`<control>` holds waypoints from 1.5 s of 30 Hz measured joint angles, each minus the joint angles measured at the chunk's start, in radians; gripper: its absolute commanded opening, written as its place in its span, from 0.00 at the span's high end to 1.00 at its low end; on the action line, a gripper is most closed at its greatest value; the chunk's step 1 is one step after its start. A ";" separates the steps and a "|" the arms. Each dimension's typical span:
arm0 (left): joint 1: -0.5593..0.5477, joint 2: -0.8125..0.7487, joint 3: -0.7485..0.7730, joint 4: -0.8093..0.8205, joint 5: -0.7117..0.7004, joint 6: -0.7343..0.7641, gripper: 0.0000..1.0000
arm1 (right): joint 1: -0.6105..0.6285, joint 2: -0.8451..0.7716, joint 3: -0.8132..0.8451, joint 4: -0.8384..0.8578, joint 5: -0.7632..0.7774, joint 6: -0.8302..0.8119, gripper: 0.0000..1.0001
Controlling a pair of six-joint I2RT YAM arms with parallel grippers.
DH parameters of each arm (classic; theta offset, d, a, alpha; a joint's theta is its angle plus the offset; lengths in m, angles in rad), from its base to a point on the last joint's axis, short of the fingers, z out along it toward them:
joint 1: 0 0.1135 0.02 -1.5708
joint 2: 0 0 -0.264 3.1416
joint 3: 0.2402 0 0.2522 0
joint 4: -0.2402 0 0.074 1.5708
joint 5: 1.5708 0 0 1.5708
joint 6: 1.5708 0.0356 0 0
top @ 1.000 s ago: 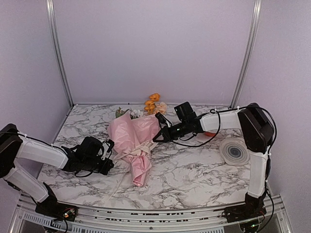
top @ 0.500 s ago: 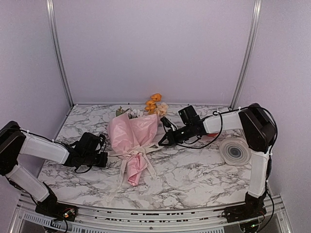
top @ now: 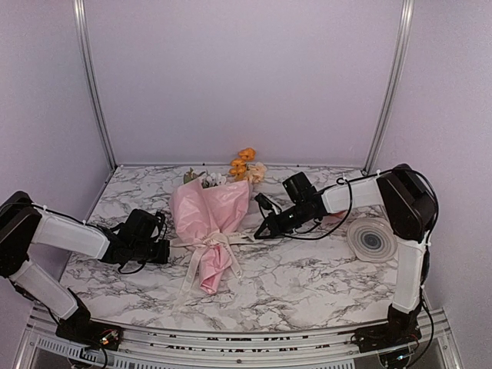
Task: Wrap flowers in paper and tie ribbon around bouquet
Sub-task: Tie the half-tied ribbon around the folded bouquet.
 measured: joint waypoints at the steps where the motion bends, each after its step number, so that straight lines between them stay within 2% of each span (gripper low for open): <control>1: 0.000 0.000 0.000 0.000 0.001 0.003 1.00 | 0.000 0.000 0.000 0.000 -0.009 0.000 0.98; 5: 0.000 -0.003 0.004 -0.006 0.002 0.027 1.00 | 0.001 0.012 0.026 -0.012 -0.019 0.003 0.68; 6: 0.000 -0.003 0.006 -0.011 0.002 0.034 1.00 | 0.002 0.014 0.038 -0.019 -0.007 0.008 0.65; 11: 0.001 -0.006 0.011 -0.026 0.011 0.057 1.00 | -0.016 -0.006 0.042 -0.031 0.112 0.032 0.59; 16: 0.002 -0.022 0.003 -0.027 0.022 0.062 1.00 | -0.003 -0.138 -0.066 -0.027 0.200 0.045 0.58; 19: 0.002 -0.022 0.003 -0.026 0.030 0.064 1.00 | 0.086 -0.181 -0.104 -0.002 0.155 0.052 0.53; 22: 0.002 -0.022 0.003 -0.025 0.038 0.065 1.00 | 0.180 -0.148 -0.105 0.025 0.089 0.060 0.45; 24: 0.002 -0.022 0.003 -0.024 0.042 0.066 1.00 | 0.218 -0.119 -0.105 0.037 0.055 0.066 0.45; 27: 0.003 -0.022 0.003 -0.023 0.048 0.066 1.00 | 0.237 -0.069 -0.105 0.047 0.013 0.074 0.46; 29: 0.003 -0.022 0.002 -0.022 0.048 0.066 1.00 | 0.237 -0.047 -0.105 0.047 -0.003 0.076 0.52; 32: 0.003 -0.022 -0.003 -0.021 0.048 0.066 1.00 | 0.240 -0.035 -0.108 0.055 -0.009 0.077 0.84; 34: 0.003 -0.022 -0.005 -0.021 0.048 0.066 1.00 | 0.241 -0.032 -0.109 0.062 -0.015 0.078 1.00; 40: 0.003 -0.023 -0.005 -0.021 0.055 0.071 1.00 | 0.239 -0.029 -0.093 0.047 -0.027 0.069 1.00; 45: 0.003 -0.031 -0.006 -0.022 0.055 0.076 1.00 | 0.239 -0.032 0.017 -0.040 -0.026 0.013 1.00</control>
